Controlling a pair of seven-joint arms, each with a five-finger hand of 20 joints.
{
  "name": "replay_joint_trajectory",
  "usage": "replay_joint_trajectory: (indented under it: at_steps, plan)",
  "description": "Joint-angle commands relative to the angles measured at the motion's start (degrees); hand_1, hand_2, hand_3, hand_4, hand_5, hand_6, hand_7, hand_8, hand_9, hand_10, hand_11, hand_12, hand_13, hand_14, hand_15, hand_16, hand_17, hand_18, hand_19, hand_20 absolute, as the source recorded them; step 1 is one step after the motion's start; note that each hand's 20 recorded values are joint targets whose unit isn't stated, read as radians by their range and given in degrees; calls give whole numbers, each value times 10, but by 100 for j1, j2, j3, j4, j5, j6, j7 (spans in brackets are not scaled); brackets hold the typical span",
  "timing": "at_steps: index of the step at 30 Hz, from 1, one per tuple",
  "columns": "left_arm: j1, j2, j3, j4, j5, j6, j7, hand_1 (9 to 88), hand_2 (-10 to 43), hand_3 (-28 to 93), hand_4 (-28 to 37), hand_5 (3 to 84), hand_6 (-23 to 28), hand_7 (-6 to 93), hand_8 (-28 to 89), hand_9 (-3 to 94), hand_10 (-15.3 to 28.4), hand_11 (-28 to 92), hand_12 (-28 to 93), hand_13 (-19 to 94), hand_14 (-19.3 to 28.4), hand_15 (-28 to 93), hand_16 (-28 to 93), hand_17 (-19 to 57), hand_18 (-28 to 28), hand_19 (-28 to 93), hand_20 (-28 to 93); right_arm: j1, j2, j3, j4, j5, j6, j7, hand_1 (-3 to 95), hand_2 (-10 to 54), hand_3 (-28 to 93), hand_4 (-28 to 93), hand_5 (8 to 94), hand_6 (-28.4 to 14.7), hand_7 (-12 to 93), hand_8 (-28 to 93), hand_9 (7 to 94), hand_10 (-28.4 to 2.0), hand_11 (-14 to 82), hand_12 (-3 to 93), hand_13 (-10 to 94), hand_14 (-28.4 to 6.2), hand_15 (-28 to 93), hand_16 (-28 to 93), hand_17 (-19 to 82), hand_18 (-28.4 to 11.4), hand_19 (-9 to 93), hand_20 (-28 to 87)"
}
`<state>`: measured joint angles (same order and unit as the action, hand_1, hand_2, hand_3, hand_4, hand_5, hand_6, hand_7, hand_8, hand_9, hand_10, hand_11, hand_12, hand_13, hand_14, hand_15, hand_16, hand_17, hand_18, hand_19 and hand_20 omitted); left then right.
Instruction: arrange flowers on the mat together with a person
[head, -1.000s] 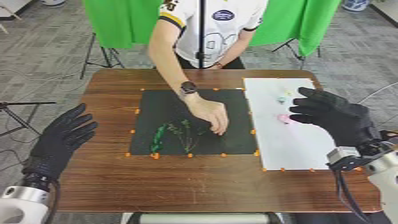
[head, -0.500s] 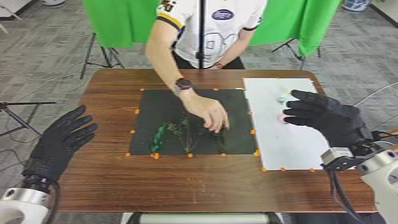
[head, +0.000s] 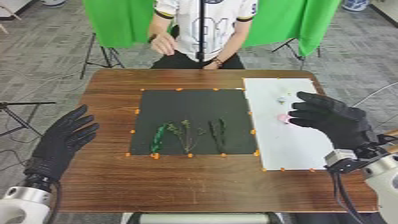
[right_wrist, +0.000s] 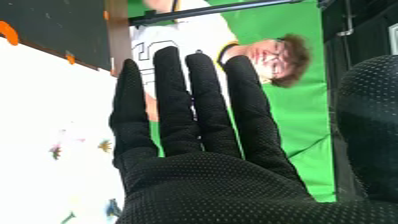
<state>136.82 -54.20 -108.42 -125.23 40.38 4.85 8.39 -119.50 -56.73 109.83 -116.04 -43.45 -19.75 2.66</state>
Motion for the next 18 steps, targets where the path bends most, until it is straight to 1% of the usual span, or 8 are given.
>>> replay_joint_trajectory:
  at_steps: [1,4,7,11,13,14,15,18]
  plan:
    - [20,20,66,58,-4,-9,15,263,-7,701,-176,278,20,203,-97,246,113,215,186,207,143,313,16,-85,212,460,84,-23,71,26,-51,-112,125,-79,160,-6,839,-220,438,-43,173,-89,443,-161,137,236,358,-144,288,248,103,-224,502,262]
    - [-45,66,11,57,28,-83,-40,264,-7,700,-176,278,20,203,-97,246,113,215,186,207,142,313,16,-85,212,460,84,21,65,12,-47,-165,175,-184,161,-8,840,-221,443,-41,179,-90,450,-159,139,236,364,-144,294,247,104,-224,503,263]
    - [82,39,-12,20,-25,27,23,263,-7,700,-175,278,20,204,-97,246,113,216,186,208,142,312,16,-86,212,460,84,-3,143,-149,-64,-380,588,-451,168,-17,841,-222,447,-40,183,-92,456,-156,146,236,373,-139,305,247,111,-223,511,266]
    - [180,-7,-30,9,-11,16,12,263,-6,699,-174,279,21,204,-97,246,113,215,186,207,143,312,16,-86,213,460,85,-82,674,-642,-289,-2488,2673,-893,230,-77,842,-254,463,-33,239,-121,495,-142,199,229,423,-120,394,219,156,-206,583,309]
    - [206,-8,-100,-15,-4,38,-23,263,-7,699,-174,279,21,204,-97,247,114,215,186,208,143,312,16,-86,213,460,84,21,893,-892,-224,-4275,3245,-692,274,-93,830,-277,482,-18,292,-143,531,-123,245,227,468,-101,480,205,193,-187,643,349]
    - [160,53,-66,12,-23,57,97,263,-7,699,-174,279,21,204,-97,247,113,215,186,208,143,312,17,-86,213,460,84,81,1058,-1040,-185,-4947,3640,-612,285,-94,822,-280,483,-12,308,-149,535,-113,259,229,473,-93,500,203,201,-181,657,359]
    - [116,54,-57,23,-7,26,39,263,-7,699,-174,279,21,204,-97,247,113,215,187,208,143,311,17,-85,212,460,84,117,1184,-1142,-123,-5569,3861,-477,289,-95,817,-281,481,-6,323,-153,534,-105,269,231,470,-85,509,202,205,-177,664,366]
    - [48,58,25,47,4,-21,16,264,-8,700,-174,279,21,203,-97,246,113,215,186,208,142,311,17,-85,212,459,84,353,1568,-1513,152,-7556,4153,142,300,-95,808,-282,464,7,346,-168,511,-89,274,229,439,-75,525,204,201,-173,671,378]
